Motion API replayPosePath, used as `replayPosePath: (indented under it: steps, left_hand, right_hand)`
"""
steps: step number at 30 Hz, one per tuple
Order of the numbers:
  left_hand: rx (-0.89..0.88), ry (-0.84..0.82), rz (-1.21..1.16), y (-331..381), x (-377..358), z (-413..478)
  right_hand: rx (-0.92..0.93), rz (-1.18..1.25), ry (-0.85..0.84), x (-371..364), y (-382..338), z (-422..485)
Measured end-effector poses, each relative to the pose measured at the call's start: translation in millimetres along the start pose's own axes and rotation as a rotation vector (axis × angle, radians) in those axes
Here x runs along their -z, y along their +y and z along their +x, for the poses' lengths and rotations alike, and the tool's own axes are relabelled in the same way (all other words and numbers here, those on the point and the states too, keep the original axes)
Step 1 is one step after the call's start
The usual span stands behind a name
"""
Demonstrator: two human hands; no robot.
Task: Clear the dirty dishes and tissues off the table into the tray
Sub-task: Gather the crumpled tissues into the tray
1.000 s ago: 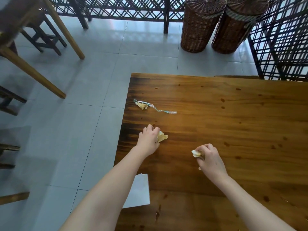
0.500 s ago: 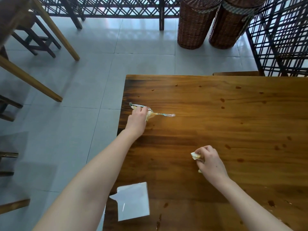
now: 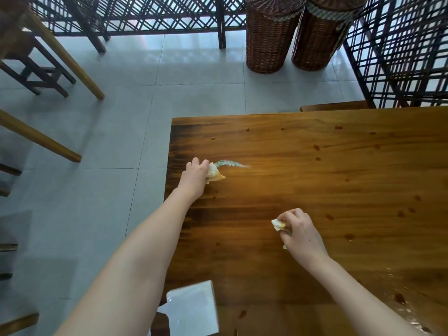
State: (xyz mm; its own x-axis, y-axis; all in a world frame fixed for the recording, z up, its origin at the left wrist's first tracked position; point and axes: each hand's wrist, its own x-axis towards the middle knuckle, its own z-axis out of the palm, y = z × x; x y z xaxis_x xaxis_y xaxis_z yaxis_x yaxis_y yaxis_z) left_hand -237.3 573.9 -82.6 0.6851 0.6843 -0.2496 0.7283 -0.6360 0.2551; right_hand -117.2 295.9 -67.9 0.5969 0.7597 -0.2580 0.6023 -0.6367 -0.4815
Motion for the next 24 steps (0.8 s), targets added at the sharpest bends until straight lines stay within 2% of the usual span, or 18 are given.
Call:
replayPosePath:
  steps: [10,13,18,24]
  left_hand:
    - [-0.172,0.131,0.028,53,5,-61]
    - [-0.202,0.119,-0.003,73,2,-88]
    - [-0.142,0.087,-0.128,101,-5,-131]
    - [-0.178,0.017,-0.103,146,-15,-169]
  right_hand:
    - [0.053,-0.014,0.059,10,-13,-16]
    - [0.037,-0.042,0.094,16,-13,-28]
    - [0.082,-0.090,0.103,31,-5,-51]
    - [0.089,-0.125,0.116,53,34,-94]
